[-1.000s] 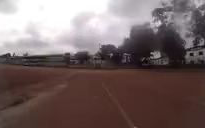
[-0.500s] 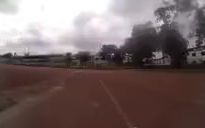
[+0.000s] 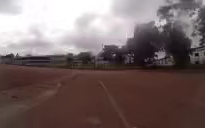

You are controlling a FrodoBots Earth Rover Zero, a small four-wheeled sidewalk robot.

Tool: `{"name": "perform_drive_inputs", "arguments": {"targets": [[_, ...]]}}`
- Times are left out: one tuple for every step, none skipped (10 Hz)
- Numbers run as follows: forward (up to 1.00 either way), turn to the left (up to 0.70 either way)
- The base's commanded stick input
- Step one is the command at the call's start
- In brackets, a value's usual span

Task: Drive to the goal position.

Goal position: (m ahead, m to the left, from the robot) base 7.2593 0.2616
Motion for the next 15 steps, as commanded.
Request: {"name": "perform_drive_inputs", "arguments": {"targets": [[1.0, 0.0], [1.0, 0.0], [1.0, 0.0], [1.0, 0.0], [1.0, 0.0], [1.0, 0.0], [1.0, 0.0], [1.0, 0.0], [1.0, 0.0], [1.0, 0.0], [1.0, 0.0], [1.0, 0.0], [1.0, 0.0], [1.0, 0.0], [1.0, 0.0]]}}
